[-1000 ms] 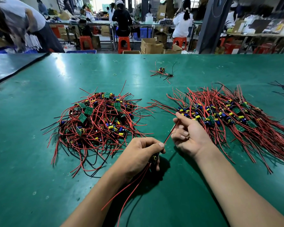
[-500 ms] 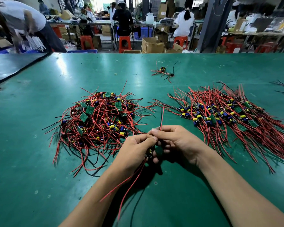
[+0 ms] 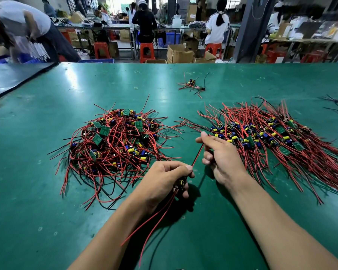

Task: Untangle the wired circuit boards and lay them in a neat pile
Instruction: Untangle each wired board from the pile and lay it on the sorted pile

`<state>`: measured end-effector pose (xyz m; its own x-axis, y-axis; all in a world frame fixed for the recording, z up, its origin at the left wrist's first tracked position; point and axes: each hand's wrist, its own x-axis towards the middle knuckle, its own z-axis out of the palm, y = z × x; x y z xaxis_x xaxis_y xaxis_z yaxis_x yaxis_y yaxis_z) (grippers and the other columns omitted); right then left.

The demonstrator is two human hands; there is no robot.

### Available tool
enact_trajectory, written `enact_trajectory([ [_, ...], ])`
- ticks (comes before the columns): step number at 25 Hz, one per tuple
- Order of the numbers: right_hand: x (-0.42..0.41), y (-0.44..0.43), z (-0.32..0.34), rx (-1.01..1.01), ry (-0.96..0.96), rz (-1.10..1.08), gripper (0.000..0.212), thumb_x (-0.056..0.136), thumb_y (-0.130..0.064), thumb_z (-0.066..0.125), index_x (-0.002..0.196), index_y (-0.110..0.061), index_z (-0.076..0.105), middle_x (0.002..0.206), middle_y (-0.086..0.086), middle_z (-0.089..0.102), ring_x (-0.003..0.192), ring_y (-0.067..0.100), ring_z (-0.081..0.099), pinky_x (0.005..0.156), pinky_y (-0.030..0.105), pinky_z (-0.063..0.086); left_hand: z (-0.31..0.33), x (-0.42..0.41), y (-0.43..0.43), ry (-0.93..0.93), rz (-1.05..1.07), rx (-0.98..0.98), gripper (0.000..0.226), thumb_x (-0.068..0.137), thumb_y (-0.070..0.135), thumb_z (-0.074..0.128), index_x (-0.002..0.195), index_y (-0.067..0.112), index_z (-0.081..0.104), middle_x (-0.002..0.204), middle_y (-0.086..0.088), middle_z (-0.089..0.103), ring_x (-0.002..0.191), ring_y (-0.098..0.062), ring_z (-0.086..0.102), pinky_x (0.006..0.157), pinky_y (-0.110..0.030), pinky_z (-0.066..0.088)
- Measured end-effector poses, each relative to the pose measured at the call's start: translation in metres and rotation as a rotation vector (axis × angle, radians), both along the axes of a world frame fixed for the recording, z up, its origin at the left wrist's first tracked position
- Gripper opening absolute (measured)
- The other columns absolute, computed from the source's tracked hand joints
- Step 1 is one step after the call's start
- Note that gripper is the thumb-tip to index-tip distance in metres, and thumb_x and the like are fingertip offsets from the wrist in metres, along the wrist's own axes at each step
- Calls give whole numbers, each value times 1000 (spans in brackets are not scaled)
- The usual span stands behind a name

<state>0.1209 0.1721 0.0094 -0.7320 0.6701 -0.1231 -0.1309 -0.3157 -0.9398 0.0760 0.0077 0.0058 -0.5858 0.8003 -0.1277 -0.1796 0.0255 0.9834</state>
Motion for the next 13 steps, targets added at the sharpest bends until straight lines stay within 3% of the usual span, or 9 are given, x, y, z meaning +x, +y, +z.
enact_trajectory([
  [4,-1,2,4,-244,11,7,32,97,-27,61,75,-4,62,53,-6,39,33,4,27,33,17,23,0,1,0,0,-2,-8,24,93,17,62,70,14,71,53,-6,55,44,-20,54,47,-21,43],
  [8,0,7,8,-501,23,13,37,96,-21,59,62,-7,51,56,-2,31,26,5,22,28,17,19,1,4,0,53,-21,-36,22,92,16,61,72,14,70,54,-7,57,45,-22,57,47,-22,42],
  [10,0,7,8,-458,5,32,34,95,-25,62,66,-8,57,61,-2,34,29,4,25,29,17,22,2,5,0,52,-9,-36,21,93,18,60,75,12,70,56,-8,58,46,-22,59,45,-20,42],
  [13,1,6,4,-198,-85,34,38,88,-47,68,92,-10,71,66,-4,46,40,5,32,38,17,30,5,5,2,-102,91,9,33,97,36,55,91,7,69,70,-14,66,53,-24,64,47,-23,49],
])
